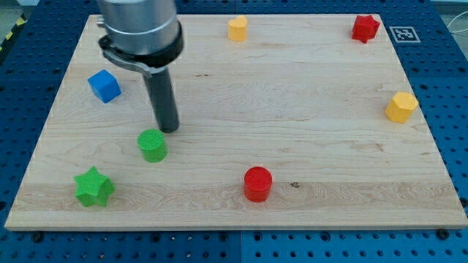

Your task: Push the green star slightly right

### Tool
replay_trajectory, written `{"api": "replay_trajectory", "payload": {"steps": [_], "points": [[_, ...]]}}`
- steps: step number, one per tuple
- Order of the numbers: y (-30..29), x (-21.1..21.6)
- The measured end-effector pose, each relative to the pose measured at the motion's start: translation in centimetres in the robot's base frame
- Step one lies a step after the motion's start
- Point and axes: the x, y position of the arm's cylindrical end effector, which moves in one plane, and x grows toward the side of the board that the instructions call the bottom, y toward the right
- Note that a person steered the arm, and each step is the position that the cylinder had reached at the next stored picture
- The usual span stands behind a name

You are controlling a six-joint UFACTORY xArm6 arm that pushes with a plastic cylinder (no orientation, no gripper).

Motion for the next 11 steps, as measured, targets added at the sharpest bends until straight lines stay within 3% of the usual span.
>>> {"api": "replay_trajectory", "payload": {"steps": [2,4,6,9,11], "points": [[-10.9,0.3],[-15.8,4.7],[-14.7,10.1],[-5.3,11.2],[-4.2,13.9]]}}
